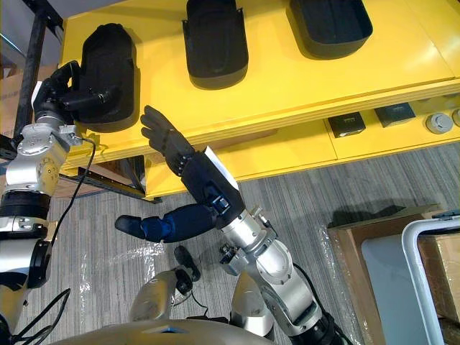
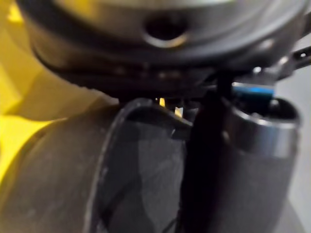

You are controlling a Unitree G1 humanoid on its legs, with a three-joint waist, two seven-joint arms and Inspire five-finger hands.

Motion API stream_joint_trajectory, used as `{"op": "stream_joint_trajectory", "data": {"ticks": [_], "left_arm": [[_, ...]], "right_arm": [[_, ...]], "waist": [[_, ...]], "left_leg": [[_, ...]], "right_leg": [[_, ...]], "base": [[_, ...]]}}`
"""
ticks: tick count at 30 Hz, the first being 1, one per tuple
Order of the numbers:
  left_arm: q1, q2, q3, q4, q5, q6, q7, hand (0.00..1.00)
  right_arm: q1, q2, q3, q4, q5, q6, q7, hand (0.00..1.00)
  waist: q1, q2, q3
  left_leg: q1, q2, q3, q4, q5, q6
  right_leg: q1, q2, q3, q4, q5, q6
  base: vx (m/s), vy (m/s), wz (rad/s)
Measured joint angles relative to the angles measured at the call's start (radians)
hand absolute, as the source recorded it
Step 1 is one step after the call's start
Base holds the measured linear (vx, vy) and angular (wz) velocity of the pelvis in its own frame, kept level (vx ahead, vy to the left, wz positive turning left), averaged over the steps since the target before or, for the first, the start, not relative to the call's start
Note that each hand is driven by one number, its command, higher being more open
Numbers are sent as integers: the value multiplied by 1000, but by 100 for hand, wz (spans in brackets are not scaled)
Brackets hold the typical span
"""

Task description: Walk over and take three plastic housings, then place them on the shelf

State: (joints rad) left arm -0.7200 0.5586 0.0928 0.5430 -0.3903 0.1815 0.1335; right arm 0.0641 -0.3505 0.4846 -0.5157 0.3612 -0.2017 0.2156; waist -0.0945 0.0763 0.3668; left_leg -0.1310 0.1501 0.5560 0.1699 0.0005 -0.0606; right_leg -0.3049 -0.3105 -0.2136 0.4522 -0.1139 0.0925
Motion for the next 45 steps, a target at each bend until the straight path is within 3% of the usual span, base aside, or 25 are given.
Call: {"op": "stream_joint_trajectory", "data": {"ticks": [12,20,24,28,34,38,41,43,45], "left_arm": [[4,-13,0,40,4,4,79,100],[31,-11,5,42,48,3,117,100],[34,3,5,39,35,-41,131,100],[38,13,3,-27,-49,-86,110,100],[69,28,-5,-122,-39,-121,111,100],[237,44,1,-406,-49,-184,111,100],[464,-22,11,-734,-75,-269,63,100],[675,-182,-12,-941,-74,-341,-1,100],[822,-299,-55,-1010,-66,-396,-38,100]], "right_arm": [[43,4,18,0,0,-2,29,100],[121,15,35,8,-1,-25,63,100],[154,46,35,64,-1,-31,82,100],[187,53,33,129,-20,-30,82,100],[194,53,18,160,-75,-38,75,100],[185,56,-18,200,-121,-63,34,100],[141,75,-76,283,-152,-71,-12,100],[91,88,-127,375,-162,-74,-40,100],[58,92,-151,451,-198,-87,-73,100]], "waist": [[-23,0,-7],[-26,1,-78],[-42,10,-135],[-47,25,-160],[-42,36,-182],[-24,27,-211],[3,17,-223],[36,12,-232],[60,6,-237]], "left_leg": [[53,1,18,-16,-3,0],[109,-2,15,-46,1,-3],[145,-19,1,-92,18,-6],[163,-31,-19,-136,42,-2],[180,-34,-54,-171,61,1],[180,-34,-81,-176,65,2],[183,-34,-122,-176,65,2],[181,-35,-155,-175,65,2],[181,-35,-184,-174,65,2]], "right_leg": [[48,6,1,-21,4,5],[115,18,-13,-67,9,7],[155,27,-31,-95,9,8],[177,32,-47,-121,13,13],[226,41,-87,-172,27,16],[262,48,-116,-210,43,22],[308,51,-160,-239,46,26],[344,54,-198,-269,53,27],[375,60,-227,-297,60,30]], "base": [[2,-1,-2],[34,-6,0],[31,-17,7],[-4,-10,8],[-10,-13,15],[38,-6,17],[38,-4,38],[12,-2,40],[-3,-7,42]]}}
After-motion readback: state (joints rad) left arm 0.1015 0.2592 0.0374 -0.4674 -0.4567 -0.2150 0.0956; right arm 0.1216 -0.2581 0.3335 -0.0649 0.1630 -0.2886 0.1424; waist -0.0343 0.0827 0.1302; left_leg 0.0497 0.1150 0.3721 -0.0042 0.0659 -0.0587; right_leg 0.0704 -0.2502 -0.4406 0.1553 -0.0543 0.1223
